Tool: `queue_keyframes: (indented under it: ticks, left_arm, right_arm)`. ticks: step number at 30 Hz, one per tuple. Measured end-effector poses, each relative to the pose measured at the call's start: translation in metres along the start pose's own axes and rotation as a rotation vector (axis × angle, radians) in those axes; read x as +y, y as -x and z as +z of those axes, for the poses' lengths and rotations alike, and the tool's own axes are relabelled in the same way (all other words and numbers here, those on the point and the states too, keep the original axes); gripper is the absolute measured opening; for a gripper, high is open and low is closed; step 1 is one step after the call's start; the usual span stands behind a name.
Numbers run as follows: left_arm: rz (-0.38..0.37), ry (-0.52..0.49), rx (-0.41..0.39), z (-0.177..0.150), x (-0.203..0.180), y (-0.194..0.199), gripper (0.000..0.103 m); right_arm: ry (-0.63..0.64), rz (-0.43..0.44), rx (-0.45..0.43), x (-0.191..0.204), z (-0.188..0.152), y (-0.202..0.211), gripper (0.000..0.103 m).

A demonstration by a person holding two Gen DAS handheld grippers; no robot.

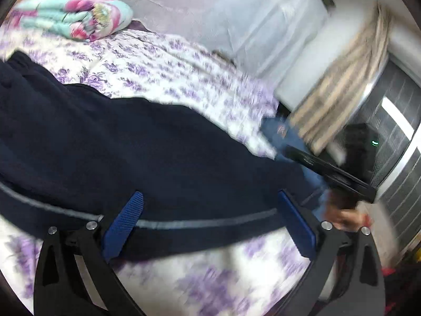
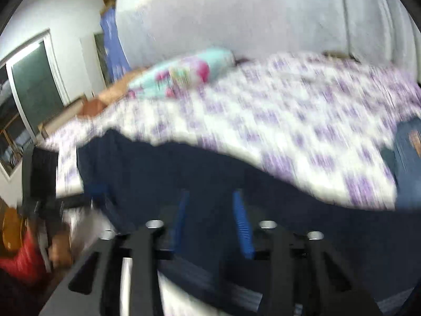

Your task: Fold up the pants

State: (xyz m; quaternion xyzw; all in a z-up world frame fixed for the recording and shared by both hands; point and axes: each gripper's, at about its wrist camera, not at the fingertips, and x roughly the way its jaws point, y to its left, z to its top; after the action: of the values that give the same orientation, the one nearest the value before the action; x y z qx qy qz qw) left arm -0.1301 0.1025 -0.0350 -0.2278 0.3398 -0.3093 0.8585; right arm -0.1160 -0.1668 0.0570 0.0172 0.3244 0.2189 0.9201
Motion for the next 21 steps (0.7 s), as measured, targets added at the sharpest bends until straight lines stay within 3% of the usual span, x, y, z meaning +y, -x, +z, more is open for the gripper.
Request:
queue_keyframes:
  ticks: [4,8,14,21]
  left_arm:
    - [0.092,-0.006,0.027,-0.004,0.008,-0.026,0.098]
    - [0.138,-0.092,0.046,-0.008,-0.003,-0.028,0.098]
    - [0.098,-0.065,0.028,-0.006,0.004,-0.026,0.098]
    - [0.090,-0.062,0.026,-0.004,0.005,-0.027,0.098]
  right_arm:
    - [0.026,-0.016,0.033,0.015,0.046,-0.083,0.014]
    - [0.025,0.005,0.171,0.024,0.030,-0.139,0.010]
    - [0.068,0.069,0.264,0.038,-0.028,-0.118,0.011]
    - [-0.036,0.160,0.288,0.022,-0.007,-0.125,0.011]
